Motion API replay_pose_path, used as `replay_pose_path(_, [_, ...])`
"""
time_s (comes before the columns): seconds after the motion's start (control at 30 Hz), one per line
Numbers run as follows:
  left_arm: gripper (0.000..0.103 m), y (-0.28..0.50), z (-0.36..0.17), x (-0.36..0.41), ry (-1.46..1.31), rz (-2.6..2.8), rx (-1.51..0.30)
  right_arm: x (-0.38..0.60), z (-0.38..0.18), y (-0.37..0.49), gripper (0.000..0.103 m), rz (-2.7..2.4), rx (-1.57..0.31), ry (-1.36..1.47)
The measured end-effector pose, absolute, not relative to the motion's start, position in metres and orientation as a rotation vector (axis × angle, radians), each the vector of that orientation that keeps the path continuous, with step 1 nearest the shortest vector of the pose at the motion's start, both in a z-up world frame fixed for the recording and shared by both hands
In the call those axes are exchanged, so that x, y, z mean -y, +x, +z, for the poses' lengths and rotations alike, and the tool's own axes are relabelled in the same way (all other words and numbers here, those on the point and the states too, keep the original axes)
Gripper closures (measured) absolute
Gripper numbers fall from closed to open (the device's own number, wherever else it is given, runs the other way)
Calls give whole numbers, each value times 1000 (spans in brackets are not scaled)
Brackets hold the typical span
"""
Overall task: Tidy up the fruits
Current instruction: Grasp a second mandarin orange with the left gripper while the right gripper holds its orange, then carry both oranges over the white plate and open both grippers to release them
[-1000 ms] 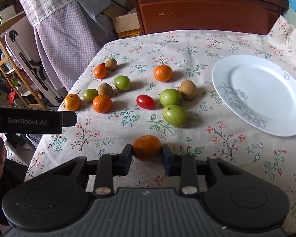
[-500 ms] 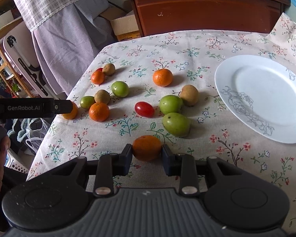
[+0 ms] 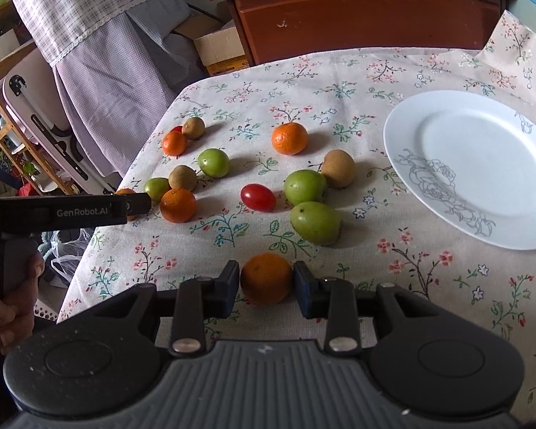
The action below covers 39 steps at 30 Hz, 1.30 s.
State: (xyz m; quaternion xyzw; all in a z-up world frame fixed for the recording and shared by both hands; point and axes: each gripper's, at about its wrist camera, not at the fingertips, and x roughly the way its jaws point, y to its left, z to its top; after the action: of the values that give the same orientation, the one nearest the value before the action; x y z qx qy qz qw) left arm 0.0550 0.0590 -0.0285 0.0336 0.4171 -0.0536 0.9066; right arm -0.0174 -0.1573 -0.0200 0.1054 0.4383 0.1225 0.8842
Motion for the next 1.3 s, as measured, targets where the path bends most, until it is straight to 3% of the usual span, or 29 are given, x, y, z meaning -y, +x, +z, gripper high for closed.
replay_pose_path(0.17, [47,58,-37,-57,87,-104,-880,157,-20,-17,70,255,-910,216])
replay_pose_path(0.23, [48,58,-38,-55,99,-106,-874,157,-20,-17,70,253,-909,219])
replay_pose_path(0.47, [70,56,-37,-51,117,-126,-862,158,-20,-17,71,247,-904,224])
replay_pose_path(1.3, [71,22,-19,-23,114,-241,-857,155,-19,-25,72,258,-914,180])
